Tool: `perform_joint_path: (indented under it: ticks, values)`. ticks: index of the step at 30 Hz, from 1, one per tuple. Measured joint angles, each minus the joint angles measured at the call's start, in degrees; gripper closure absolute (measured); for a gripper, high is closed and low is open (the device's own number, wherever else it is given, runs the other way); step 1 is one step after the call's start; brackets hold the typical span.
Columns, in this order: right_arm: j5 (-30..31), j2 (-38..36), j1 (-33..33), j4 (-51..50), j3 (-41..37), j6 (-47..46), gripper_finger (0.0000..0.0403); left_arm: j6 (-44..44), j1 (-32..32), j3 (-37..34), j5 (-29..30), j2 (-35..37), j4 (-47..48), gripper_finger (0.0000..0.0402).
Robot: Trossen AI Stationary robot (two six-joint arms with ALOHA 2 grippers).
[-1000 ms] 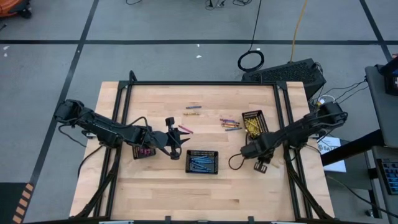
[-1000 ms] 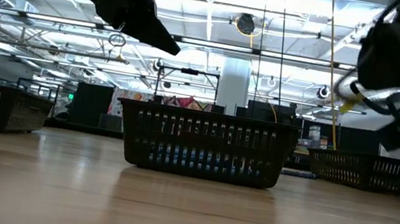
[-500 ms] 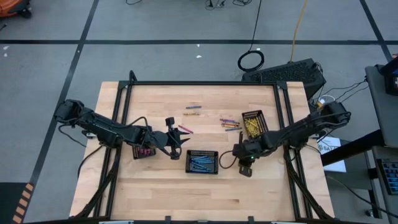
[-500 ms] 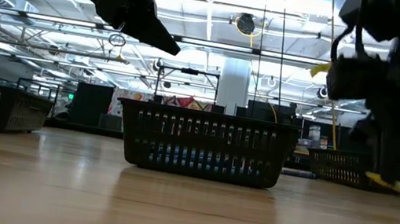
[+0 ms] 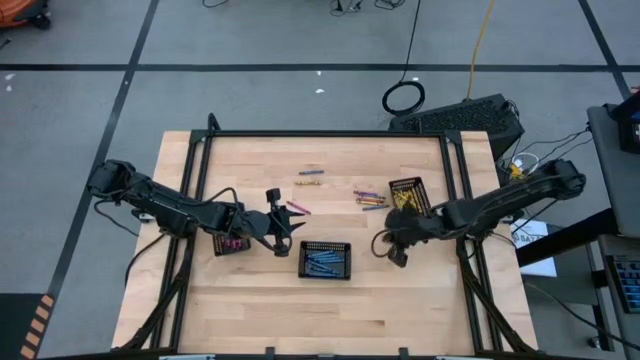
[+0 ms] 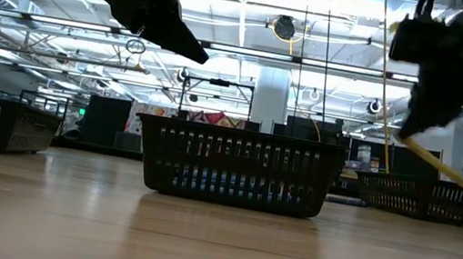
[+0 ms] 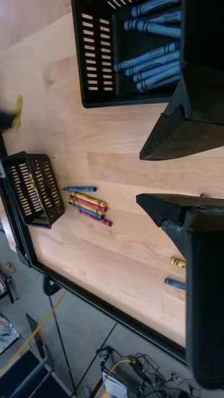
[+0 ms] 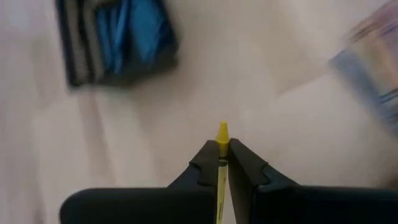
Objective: Sort crayons
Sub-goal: Put the yellow crayon into the right black basket
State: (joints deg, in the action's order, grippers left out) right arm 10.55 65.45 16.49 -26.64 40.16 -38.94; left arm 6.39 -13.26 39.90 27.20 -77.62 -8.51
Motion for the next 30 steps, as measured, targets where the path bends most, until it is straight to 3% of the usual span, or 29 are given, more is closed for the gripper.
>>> perform_joint_path:
  ticks: [7,10,14,23,26,30]
  values:
    - [27.39,-8.6,-0.76,-7.63,0.02,-6.83,0.0403,0.0,0.0,-0.04,0.0,0.0,-0.02,0.0307]
    - [33.36,-9.85,-1.79,-13.16,0.02,-12.62,0.0403,0.0,0.0,-0.04,0.0,0.0,0.0,0.0307]
    - [33.04,-9.22,-3.81,-19.65,-0.3,-19.68,0.0401,-0.02,0.0,-0.04,0.0,0.0,0.01,0.0307]
    - [32.59,-7.23,-7.59,-19.21,-7.35,-30.03,0.0399,-0.02,0.0,-0.04,0.0,0.0,0.02,0.0307]
    - [31.4,-7.23,-8.79,-19.08,-7.91,-29.72,0.039,-0.02,0.0,-0.04,0.0,0.0,0.0,0.0307]
    - [27.2,-7.23,-10.23,-17.9,-7.91,-26.17,0.0347,-0.02,0.0,-0.04,0.0,0.0,0.0,0.0307]
